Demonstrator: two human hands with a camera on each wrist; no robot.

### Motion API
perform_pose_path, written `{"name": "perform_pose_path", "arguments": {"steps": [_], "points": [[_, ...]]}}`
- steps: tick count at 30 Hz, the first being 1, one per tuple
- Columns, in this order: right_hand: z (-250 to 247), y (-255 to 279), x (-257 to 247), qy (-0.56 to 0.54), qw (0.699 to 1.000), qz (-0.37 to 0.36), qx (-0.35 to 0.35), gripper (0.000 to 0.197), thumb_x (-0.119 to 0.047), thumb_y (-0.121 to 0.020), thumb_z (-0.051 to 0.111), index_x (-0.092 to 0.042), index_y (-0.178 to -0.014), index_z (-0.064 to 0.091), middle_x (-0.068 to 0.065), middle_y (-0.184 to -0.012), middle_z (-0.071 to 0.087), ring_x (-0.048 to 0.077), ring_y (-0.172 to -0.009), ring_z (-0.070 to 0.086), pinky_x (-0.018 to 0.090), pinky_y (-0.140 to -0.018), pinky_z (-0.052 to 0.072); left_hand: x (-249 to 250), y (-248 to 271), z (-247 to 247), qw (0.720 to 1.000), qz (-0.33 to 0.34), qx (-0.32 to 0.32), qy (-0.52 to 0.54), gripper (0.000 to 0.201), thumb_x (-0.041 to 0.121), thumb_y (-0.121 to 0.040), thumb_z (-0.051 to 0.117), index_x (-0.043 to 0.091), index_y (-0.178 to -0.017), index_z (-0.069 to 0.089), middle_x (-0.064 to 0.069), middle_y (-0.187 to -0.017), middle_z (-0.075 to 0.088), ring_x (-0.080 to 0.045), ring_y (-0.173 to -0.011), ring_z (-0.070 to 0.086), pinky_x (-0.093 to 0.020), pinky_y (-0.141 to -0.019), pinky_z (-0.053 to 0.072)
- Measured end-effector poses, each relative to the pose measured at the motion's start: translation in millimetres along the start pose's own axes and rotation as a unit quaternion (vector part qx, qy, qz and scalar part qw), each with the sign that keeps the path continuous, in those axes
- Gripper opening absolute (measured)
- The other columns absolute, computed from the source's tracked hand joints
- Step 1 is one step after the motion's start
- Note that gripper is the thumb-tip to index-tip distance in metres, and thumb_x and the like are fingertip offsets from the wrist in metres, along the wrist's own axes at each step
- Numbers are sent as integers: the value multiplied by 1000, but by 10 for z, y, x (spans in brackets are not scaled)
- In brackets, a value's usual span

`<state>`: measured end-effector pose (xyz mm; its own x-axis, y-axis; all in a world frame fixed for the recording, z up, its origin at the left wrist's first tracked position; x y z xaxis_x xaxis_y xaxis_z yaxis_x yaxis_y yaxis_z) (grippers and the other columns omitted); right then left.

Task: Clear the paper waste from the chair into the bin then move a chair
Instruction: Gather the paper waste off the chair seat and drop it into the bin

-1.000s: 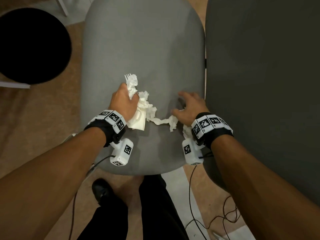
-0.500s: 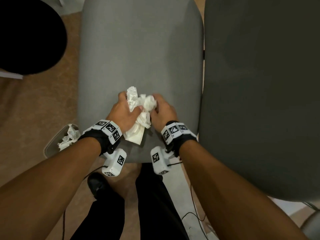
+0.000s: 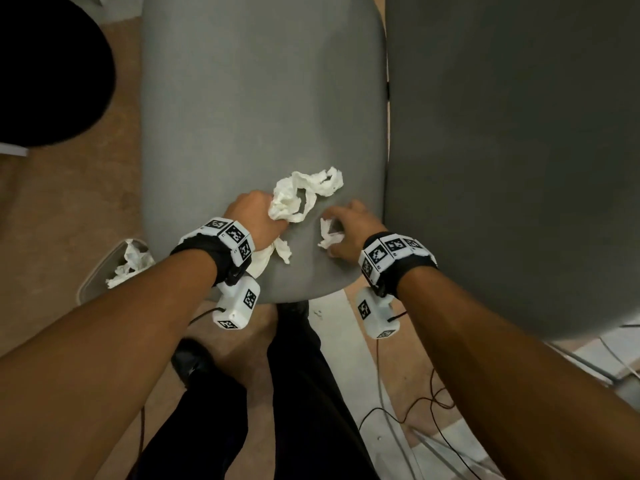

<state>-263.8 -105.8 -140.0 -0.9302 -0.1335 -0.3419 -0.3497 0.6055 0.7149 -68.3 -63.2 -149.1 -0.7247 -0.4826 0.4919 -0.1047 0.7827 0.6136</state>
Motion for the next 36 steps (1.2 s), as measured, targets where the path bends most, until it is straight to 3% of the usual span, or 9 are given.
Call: {"name": "perform_pose_path", "arguments": {"steps": [4,9,12,16,19,22,27,32,36], "points": [[50,-18,-34,-71,992,21,102,65,-9,-85,66,-21,-144,41,9,-125,62,29,-114,61,31,-95,48,-3,137,123,994,45,-96,-8,21,28,-73,73,14,-65,61,-5,-69,68,-25,-70,67,-37,-67,56],[154,-60,-318,-21,998,-8,65,99,-13,-86,69,-41,-157,5,12,-151,28,30,-116,58,32,-98,46,-141,298,105,991,61,-116,12,22,28,-68,74,14,-60,59,-5,-64,66,-25,-66,67,-37,-64,55],[75,-166,-528,14,999,7,43,74,-23,-88,70,-28,-153,34,14,-150,29,33,-119,56,31,-104,42,-270,380,30,993,69,-91,10,23,24,-71,74,14,-58,57,-7,-64,66,-25,-65,66,-36,-62,53],[37,-173,-969,129,990,-34,36,29,-18,-93,64,-16,-121,69,11,-126,64,31,-115,61,29,-92,46,-559,488,-89,996,53,-33,56,21,27,-75,74,13,-64,61,-1,-64,64,-16,-62,61,-24,-54,43],[311,-17,-1338,79,994,-79,17,23,-21,-90,65,-18,-112,71,6,-109,71,24,-100,64,24,-80,43,-855,630,-223,994,29,16,106,19,33,-75,71,15,-71,65,2,-68,65,-16,-67,64,-25,-56,46],[700,107,-1728,-54,995,-85,5,16,-21,-86,68,-18,-101,72,0,-93,75,19,-87,69,35,-84,57,-1291,846,-377,978,-11,57,200,18,32,-76,71,15,-82,70,-1,-81,73,-18,-77,69,-33,-70,53],[1491,104,-2447,-188,979,-69,27,17,-22,-88,64,-17,-101,72,3,-92,76,23,-86,73,40,-84,60,-2183,1295,-540,940,-70,88,321,7,19,-87,71,21,-94,70,11,-82,71,6,-67,65,-8,-57,45],[2290,-36,-2891,-201,977,-60,-27,36,-37,-91,63,-15,-119,71,3,-115,73,19,-106,67,27,-93,51,-3152,1427,-280,928,-161,86,326,12,20,-85,65,31,-89,70,16,-80,73,0,-73,68,-19,-63,51],[2923,-294,-2909,-191,973,-6,-131,37,-58,-71,64,-26,-90,67,-2,-96,71,19,-89,67,37,-82,57,-3689,1364,191,916,-226,58,326,23,28,-85,62,24,-106,71,4,-101,73,-19,-94,68,-37,-88,55]]}}
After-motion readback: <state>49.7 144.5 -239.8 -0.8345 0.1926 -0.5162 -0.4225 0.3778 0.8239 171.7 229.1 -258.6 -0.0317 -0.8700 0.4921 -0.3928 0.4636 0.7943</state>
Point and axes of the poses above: each hand's wrist, its own y-axis away from the middle knuckle, its own z-axis out of the palm, x = y × z, the point moved 4 cm from there along -y, towards the middle knuckle
